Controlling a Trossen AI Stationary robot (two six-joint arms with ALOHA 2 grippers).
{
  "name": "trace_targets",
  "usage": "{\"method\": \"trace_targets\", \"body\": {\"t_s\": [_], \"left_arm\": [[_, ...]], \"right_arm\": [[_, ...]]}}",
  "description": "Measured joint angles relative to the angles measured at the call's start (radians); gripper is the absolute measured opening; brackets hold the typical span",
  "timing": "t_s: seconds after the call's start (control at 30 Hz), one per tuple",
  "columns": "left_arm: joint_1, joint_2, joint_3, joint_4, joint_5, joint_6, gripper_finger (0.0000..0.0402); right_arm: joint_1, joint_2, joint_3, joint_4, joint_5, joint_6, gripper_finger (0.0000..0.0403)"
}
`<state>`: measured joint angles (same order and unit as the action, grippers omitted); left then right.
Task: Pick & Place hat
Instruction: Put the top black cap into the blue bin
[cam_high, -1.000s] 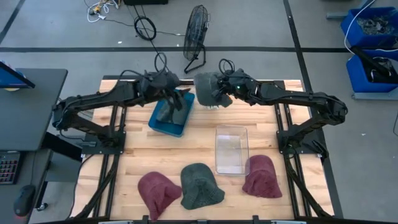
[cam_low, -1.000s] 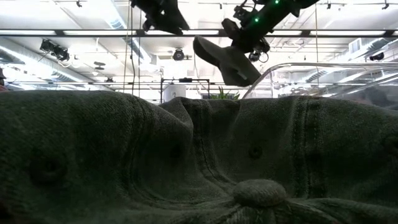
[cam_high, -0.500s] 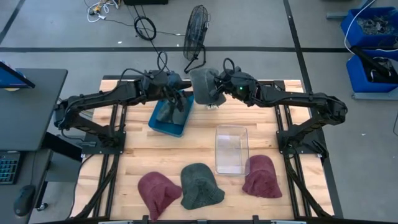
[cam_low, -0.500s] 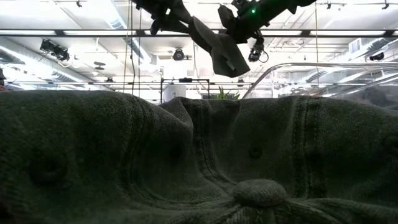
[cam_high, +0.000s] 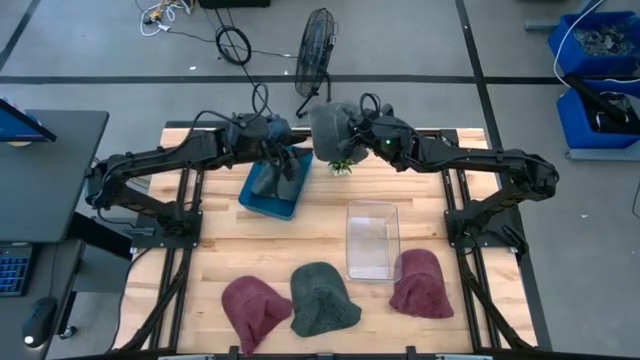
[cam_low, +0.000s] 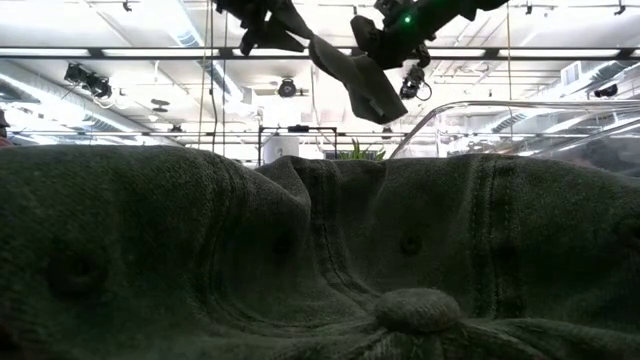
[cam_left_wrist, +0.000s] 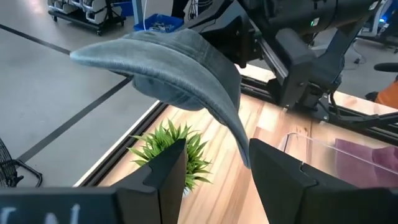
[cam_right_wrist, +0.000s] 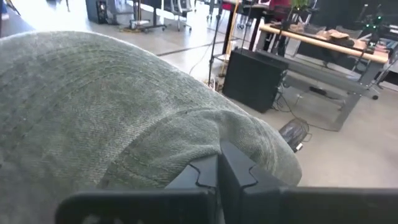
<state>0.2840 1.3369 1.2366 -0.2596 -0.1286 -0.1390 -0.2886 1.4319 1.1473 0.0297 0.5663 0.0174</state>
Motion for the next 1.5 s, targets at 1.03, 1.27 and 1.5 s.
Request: {"method": "trace_targets", "body": {"t_s": [1.03, 1.27, 1.5], "left_arm": [[0.017, 0.000, 0.000, -0.049, 0.002, 0.236, 0.0014], [0.026, -0.030, 0.109, -0.386, -0.005, 0.305, 0.0016], [0.055, -0.029, 0.310, -0.818, -0.004, 0.308, 0.0020]], "right_arm": [[0.018, 0.000, 0.001, 0.039, -0.323, -0.089, 0.0009], [0.032, 0.000, 0.002, -0.109, -0.340, -0.120, 0.0052], [0.072, -0.001, 0.002, -0.120, -0.353, -0.130, 0.0103]]}}
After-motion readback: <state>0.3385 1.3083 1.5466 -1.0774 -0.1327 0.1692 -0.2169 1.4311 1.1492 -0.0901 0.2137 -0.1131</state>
